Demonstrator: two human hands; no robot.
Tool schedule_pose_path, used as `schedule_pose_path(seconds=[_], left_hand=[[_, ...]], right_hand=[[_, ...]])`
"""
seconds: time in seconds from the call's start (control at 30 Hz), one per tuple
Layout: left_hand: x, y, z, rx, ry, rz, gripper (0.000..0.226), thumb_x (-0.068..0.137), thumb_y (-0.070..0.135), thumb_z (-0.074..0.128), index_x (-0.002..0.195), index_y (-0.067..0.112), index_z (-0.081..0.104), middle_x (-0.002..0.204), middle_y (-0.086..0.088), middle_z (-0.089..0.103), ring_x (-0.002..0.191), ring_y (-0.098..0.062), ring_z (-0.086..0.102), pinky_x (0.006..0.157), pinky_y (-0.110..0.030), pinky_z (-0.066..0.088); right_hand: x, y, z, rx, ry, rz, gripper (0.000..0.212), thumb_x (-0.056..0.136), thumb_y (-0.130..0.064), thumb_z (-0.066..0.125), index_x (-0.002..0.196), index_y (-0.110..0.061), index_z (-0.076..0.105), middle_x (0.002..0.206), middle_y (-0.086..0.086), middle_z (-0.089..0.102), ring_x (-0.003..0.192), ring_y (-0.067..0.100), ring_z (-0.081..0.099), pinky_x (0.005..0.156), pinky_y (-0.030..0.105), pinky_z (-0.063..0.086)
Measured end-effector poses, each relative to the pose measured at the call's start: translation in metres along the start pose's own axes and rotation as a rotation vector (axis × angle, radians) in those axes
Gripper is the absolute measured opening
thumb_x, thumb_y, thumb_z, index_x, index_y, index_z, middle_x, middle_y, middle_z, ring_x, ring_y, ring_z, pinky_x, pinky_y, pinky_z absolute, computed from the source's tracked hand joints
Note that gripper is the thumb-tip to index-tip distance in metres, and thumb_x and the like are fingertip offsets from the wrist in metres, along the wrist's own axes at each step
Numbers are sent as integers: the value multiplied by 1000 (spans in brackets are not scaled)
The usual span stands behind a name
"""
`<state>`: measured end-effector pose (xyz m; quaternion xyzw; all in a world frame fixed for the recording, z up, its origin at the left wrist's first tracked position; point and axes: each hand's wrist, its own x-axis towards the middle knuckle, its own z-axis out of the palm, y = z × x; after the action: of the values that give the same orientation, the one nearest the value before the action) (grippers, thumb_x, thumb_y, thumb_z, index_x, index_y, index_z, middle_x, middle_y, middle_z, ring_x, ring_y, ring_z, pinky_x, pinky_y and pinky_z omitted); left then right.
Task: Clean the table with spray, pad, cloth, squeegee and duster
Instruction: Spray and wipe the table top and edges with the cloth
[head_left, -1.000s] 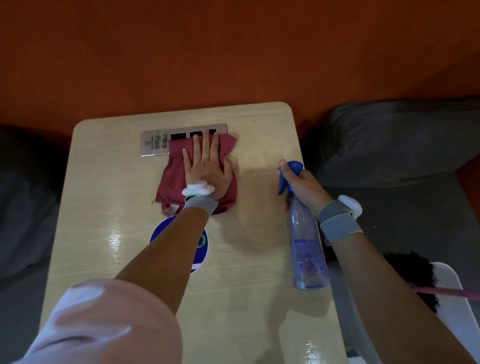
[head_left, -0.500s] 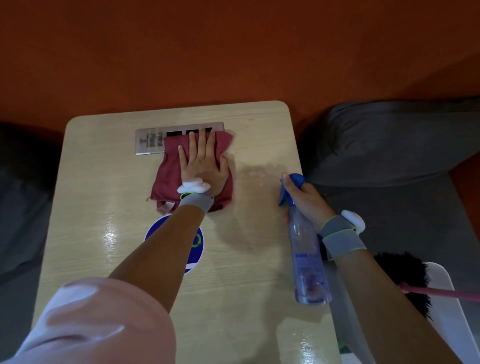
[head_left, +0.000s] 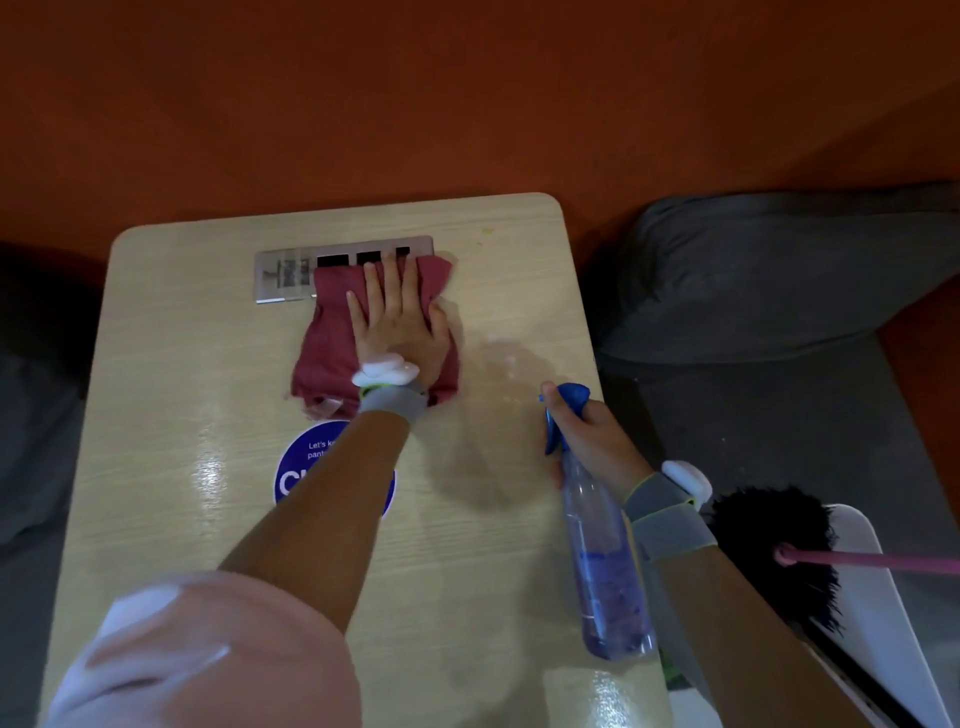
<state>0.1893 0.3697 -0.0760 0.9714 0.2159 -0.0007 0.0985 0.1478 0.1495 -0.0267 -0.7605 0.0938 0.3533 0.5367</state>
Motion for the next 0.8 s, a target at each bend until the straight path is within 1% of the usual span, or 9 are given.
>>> schedule_pose_path(seconds=[0.07,0.17,0.27,0.33,0.4,0.5,0.6,0.73,0.8], left_hand=[[-24,25,5,6,-5,55,66,90,42,23,152,21,16,160,-6,12,147,-29,9,117,-51,6],[-50,54,18,66,-131,422,60,95,46,22,152,28,14,160,-2,9,147,-27,5,117,-50,4],[-23,52,16,91,-111,622,57,95,47,27,150,33,21,159,3,15,147,-23,13,117,-48,10],[10,57,17,112,-103,694,56,95,46,28,149,35,24,159,6,18,146,-21,17,116,-48,14],[45,69,17,112,-121,714,56,95,46,26,149,35,23,158,7,19,146,-20,16,117,-48,13],[88,91,16,107,-135,687,55,96,45,24,150,36,18,158,8,20,147,-18,13,118,-44,8],[104,106,18,104,-132,622,54,97,45,23,151,37,16,159,7,17,147,-18,12,118,-42,6],[70,113,17,104,-81,565,57,96,45,24,150,31,21,158,3,21,146,-21,15,117,-44,9],[33,112,20,104,-83,629,57,95,45,24,149,29,26,157,0,24,145,-22,18,117,-46,10]], right_hand=[[1,0,0,8,34,10,62,97,-50,47,82,8,61,56,9,55,45,20,56,50,28,47],[11,3,-5,-19,96,21,54,92,-58,48,66,-12,59,63,7,49,62,17,52,67,29,41],[11,2,-7,14,80,7,61,86,-68,50,66,-11,58,64,12,42,59,24,48,64,33,41],[11,1,-7,117,90,-19,62,87,-65,51,61,-10,58,59,15,45,50,26,50,56,31,44],[11,1,-10,160,137,-46,61,89,-59,49,61,-6,58,53,15,49,43,23,49,50,29,43],[8,11,-17,180,150,-55,69,83,-71,48,56,-9,61,59,28,49,44,28,48,51,31,42],[-5,19,-23,227,153,-25,64,80,-69,48,55,-10,59,61,24,51,39,26,49,46,25,41],[-35,28,-24,288,132,-12,60,94,-51,42,67,0,56,62,20,52,34,21,50,39,22,42],[-48,32,-22,277,148,-11,59,91,-52,43,64,-2,56,62,16,57,37,16,53,42,22,44]])
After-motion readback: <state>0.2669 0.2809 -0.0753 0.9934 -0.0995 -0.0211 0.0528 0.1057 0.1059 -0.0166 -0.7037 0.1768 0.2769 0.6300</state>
